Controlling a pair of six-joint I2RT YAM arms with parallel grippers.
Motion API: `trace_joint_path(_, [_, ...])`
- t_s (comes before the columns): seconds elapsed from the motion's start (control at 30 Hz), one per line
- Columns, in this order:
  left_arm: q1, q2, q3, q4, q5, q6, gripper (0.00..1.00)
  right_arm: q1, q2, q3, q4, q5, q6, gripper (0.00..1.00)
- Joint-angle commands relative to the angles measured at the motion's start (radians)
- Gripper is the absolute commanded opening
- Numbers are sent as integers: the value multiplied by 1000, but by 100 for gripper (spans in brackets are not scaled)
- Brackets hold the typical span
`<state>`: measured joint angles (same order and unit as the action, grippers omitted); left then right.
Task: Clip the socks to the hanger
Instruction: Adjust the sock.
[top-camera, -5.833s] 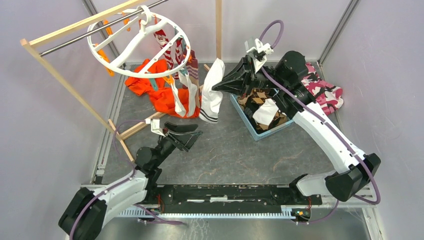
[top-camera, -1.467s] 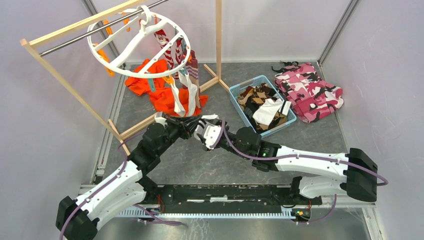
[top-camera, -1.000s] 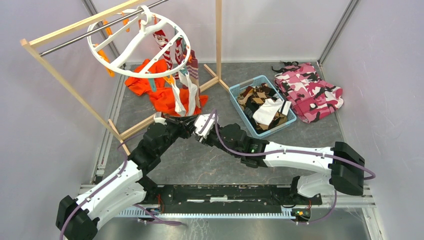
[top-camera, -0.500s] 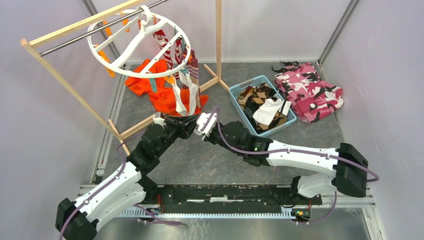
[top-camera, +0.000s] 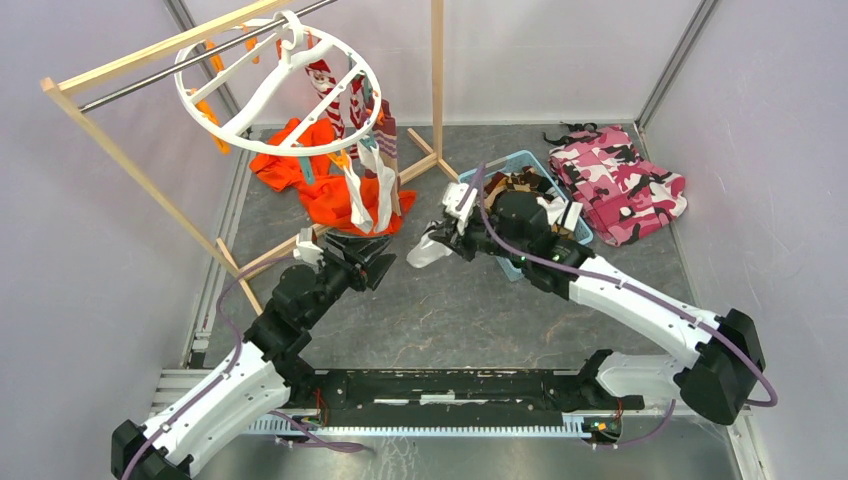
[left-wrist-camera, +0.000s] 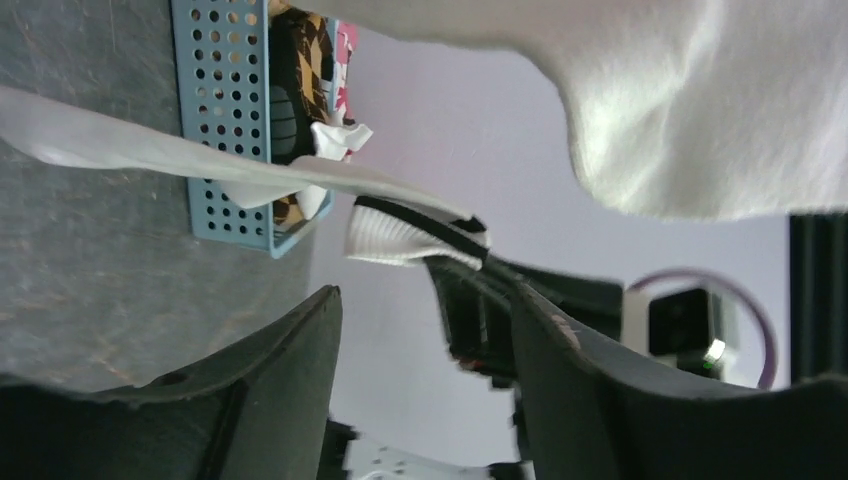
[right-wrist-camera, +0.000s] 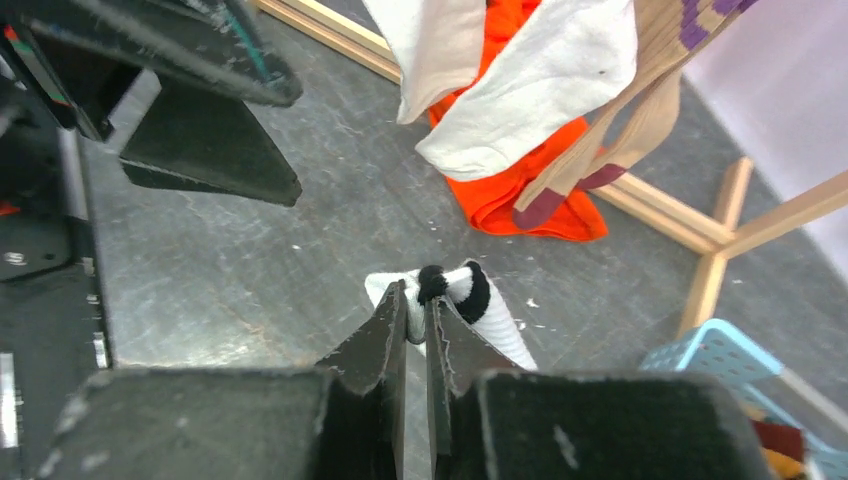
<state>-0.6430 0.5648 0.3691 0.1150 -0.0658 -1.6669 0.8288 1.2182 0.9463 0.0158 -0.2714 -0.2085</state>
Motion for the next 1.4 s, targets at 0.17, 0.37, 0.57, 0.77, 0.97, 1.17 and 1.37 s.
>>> trace_joint_path(0.17, [-13, -41, -39, 324, 212, 723, 76, -228, 19, 81, 6, -421, 453, 0])
trace_joint_path(0.37, [-73, 11, 26, 316, 271, 1099, 79, -301, 59, 55, 111, -558, 651, 0])
trace_joint_path(0.57, [-152, 42, 4, 345, 233, 1436, 84, -304, 58, 49, 148, -565, 697, 0])
trace_joint_path(0.77, [-170, 75, -18, 402, 188, 1635, 86, -303, 85, 34, 203, -592, 748, 0])
trace_joint_path(0.97, [-184, 145, 0, 440, 159, 1694, 85, -297, 106, 35, 246, -614, 778, 0])
trace_joint_path(1.17, [-216, 217, 40, 452, 72, 1751, 80, -289, 110, 34, 255, -624, 778, 0])
trace_joint_path(1.37, [-219, 243, 51, 495, 10, 1779, 77, -287, 112, 31, 257, -627, 779, 0])
